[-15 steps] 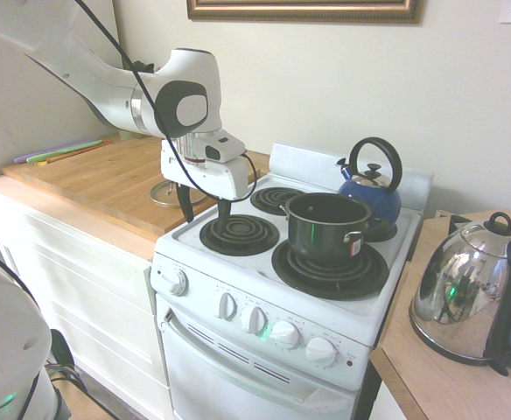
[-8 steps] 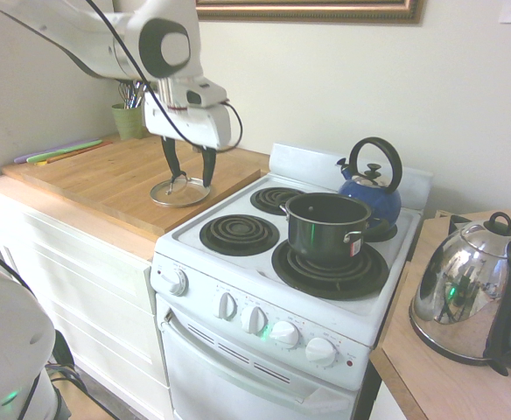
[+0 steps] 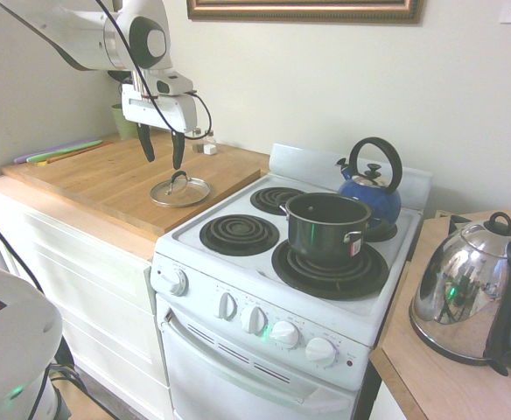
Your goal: Cover the lid of the pot
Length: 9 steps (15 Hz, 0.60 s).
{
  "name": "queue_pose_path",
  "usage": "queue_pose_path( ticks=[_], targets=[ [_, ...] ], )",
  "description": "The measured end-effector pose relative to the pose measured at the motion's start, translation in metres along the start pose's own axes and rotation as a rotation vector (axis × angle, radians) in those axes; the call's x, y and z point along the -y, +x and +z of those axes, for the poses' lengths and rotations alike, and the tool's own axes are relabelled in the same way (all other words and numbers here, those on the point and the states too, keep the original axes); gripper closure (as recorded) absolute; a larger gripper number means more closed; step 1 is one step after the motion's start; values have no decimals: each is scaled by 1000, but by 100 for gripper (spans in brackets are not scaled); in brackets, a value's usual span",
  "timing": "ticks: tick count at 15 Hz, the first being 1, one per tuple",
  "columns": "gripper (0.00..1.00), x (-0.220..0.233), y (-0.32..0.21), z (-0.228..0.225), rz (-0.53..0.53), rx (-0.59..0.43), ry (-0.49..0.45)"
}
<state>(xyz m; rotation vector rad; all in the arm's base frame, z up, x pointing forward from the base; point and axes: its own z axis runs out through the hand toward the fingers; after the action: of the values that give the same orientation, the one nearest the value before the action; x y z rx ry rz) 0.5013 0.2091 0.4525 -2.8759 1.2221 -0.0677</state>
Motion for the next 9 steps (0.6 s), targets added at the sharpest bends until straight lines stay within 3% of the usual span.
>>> queue_pose_path(
  ticks=[9],
  targets=[
    [0, 79, 23, 57, 14, -7, -32]
  ],
)
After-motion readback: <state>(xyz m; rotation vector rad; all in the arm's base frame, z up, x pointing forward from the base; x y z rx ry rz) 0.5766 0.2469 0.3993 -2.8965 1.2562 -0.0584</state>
